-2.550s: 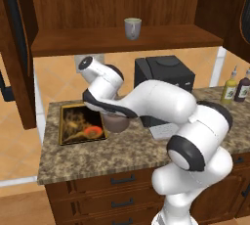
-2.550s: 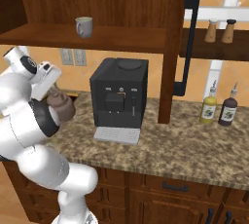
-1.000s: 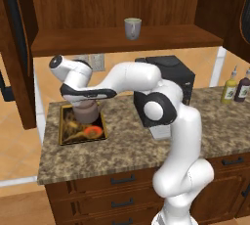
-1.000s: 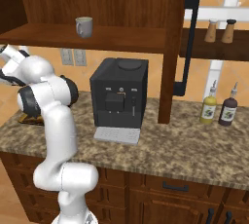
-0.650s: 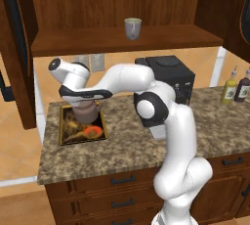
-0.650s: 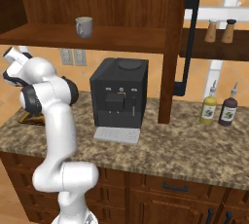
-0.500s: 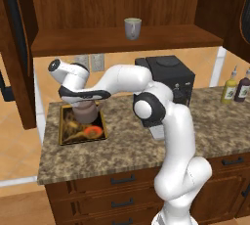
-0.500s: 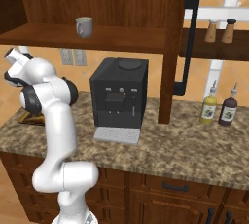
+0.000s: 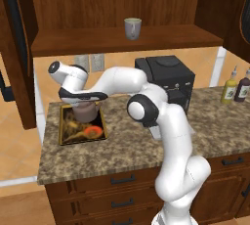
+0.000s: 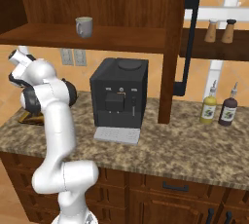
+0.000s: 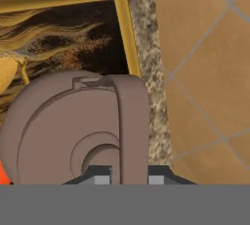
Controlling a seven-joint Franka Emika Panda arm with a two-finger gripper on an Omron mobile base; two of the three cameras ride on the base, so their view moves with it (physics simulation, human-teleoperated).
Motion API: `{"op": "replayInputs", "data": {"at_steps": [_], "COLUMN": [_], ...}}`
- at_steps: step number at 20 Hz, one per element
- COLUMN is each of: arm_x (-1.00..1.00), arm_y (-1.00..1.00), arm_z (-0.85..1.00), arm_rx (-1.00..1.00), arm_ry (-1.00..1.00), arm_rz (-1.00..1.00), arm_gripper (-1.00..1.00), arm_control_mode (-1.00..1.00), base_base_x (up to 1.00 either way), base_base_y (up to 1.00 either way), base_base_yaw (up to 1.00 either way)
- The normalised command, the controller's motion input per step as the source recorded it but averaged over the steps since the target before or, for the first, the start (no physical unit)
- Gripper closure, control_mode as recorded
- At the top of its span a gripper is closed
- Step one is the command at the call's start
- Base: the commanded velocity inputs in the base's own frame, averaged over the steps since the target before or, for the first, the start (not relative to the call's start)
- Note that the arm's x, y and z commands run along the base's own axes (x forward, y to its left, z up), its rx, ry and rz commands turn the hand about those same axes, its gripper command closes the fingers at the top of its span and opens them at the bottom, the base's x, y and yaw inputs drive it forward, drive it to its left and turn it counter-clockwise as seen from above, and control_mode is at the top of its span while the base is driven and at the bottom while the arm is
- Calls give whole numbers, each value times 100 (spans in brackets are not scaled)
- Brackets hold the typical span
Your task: Pick the kettle from the counter and place it on the tray. Then pick the mug from the cabinet and place it on the tray. Then close the cabinet doors.
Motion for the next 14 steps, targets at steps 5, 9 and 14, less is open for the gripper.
{"op": "replayInputs", "data": {"at_steps": [5,9,14], "arm_x": [11,-9,-11], "arm_y": [-2,-7,-1], "arm_z": [-30,-16,0], "arm_rx": [0,0,0], "arm_ry": [0,0,0], "arm_rz": [0,0,0], "arm_gripper": [-100,-100,-100], "arm_control_mode": [-100,-100,-100], "base_base_x": [0,0,0], "base_base_y": [0,0,0], "base_base_yaw": [0,0,0]}}
